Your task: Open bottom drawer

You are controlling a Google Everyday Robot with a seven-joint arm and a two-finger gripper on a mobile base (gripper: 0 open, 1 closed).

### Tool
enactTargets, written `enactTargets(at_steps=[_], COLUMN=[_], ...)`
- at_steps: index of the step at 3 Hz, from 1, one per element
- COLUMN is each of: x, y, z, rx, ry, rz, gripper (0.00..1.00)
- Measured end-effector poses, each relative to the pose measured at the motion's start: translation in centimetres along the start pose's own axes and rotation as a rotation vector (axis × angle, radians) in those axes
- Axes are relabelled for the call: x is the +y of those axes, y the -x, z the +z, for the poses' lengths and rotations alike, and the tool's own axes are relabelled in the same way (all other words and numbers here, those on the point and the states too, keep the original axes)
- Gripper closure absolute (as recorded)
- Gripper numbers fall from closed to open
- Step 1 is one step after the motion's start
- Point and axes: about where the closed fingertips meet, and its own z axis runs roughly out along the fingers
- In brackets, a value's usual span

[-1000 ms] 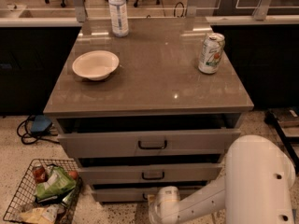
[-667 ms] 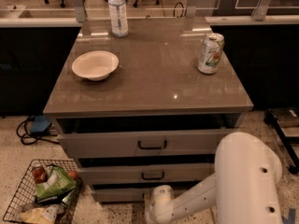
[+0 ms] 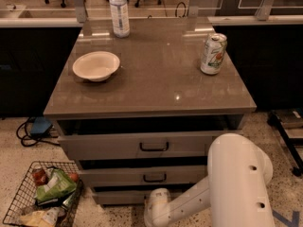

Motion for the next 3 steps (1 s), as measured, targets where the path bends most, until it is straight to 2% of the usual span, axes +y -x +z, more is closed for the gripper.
enactTargets(at_steps=[2,3], x=[-0.40,-0.92], y=[-0.94,-0.86], z=[0.67,1.10], rx=[0.048,0.065], ry=[-0.006,-0.005], rz=[0.013,-0.002], gripper=[0.00,0.00])
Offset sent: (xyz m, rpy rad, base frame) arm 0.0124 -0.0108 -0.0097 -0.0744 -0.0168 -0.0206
